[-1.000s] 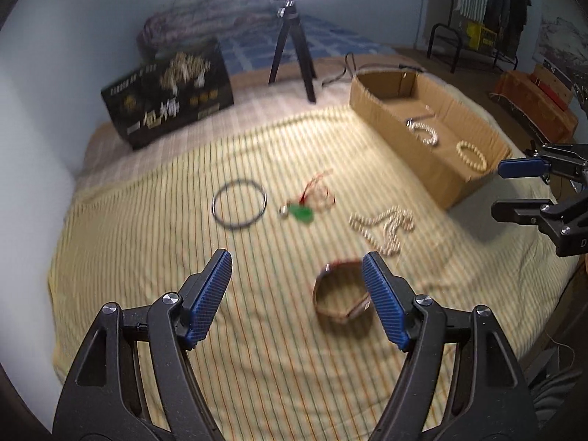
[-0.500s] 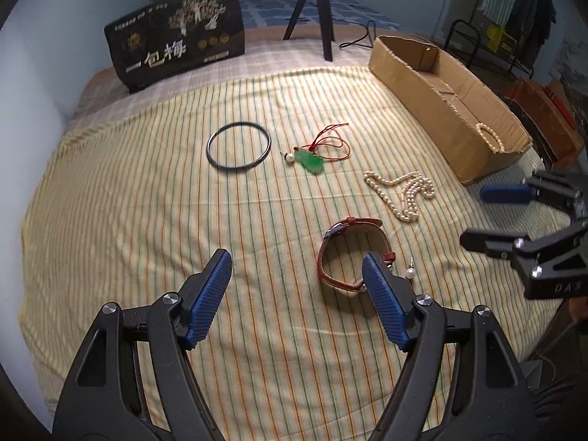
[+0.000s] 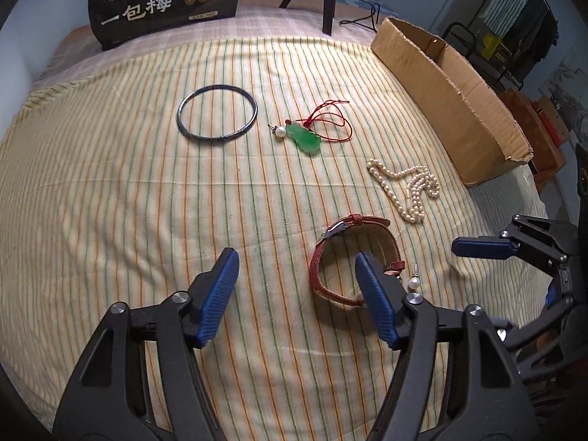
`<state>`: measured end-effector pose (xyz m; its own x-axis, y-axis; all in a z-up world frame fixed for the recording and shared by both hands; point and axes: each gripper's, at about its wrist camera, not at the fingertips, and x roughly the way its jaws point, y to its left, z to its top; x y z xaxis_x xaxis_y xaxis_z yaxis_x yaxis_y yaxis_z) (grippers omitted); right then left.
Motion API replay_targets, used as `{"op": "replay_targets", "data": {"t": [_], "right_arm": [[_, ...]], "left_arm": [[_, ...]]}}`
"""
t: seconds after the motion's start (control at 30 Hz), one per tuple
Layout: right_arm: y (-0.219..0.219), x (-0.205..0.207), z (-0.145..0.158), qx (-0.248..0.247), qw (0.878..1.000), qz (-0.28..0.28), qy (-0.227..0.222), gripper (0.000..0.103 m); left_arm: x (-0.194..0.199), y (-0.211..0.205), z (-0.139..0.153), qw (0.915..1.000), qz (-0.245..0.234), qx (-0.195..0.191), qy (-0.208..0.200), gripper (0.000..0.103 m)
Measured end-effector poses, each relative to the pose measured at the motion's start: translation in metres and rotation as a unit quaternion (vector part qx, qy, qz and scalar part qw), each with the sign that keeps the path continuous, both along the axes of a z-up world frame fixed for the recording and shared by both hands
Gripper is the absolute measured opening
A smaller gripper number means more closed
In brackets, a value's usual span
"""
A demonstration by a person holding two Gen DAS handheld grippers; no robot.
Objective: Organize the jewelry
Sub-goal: 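Close the left tool on the brown watch strap while the right tool grasps the pearl earring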
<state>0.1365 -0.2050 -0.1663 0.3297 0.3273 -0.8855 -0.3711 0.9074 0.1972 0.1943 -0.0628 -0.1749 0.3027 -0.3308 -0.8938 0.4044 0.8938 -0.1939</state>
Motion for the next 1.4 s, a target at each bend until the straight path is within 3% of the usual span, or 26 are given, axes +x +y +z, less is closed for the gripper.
{"op": "replay_targets", "data": {"t": [0.13, 0.27, 0.37, 0.7, 0.8, 0.87, 0.9, 1.03, 1.4], "right_arm": [[0.009, 0.0, -0.005, -0.008, 1.0, 0.02, -0.005, 0.064], [0.015, 0.005, -0.011, -0.02, 0.999, 0.028, -0.009, 0.053], [0.017, 0.009, -0.014, -0.025, 0.999, 0.034, -0.014, 0.051], [0.027, 0.018, -0.017, -0.058, 0.997, 0.052, -0.029, 0.032], [0.031, 0.017, -0.017, -0.064, 0.996, 0.058, -0.031, 0.024], [0.032, 0.016, -0.017, -0.068, 0.995, 0.062, -0.032, 0.017], [0.033, 0.016, -0.017, -0.07, 0.995, 0.062, -0.032, 0.017], [0.033, 0.014, -0.017, -0.072, 0.995, 0.061, -0.035, 0.017], [0.028, 0.006, -0.012, -0.073, 0.995, 0.053, -0.044, 0.016]], "left_arm": [[0.004, -0.003, -0.008, 1.0, -0.004, 0.006, 0.006, 0.06], [0.01, -0.006, -0.013, 0.9999, -0.009, 0.009, 0.005, 0.057], [0.014, -0.004, -0.016, 0.9999, -0.009, 0.012, 0.003, 0.047], [0.014, -0.007, -0.019, 0.9996, -0.016, 0.023, -0.007, 0.041], [0.016, -0.007, -0.019, 0.9997, -0.011, 0.021, -0.007, 0.032], [0.018, -0.005, -0.019, 0.9999, -0.008, 0.014, -0.003, 0.018], [0.019, -0.004, -0.019, 0.9999, -0.006, 0.009, 0.002, 0.012], [0.017, -0.005, -0.018, 0.9999, -0.007, 0.008, -0.002, 0.006], [0.012, -0.005, -0.016, 1.0, -0.005, -0.003, -0.006, 0.003]]}}
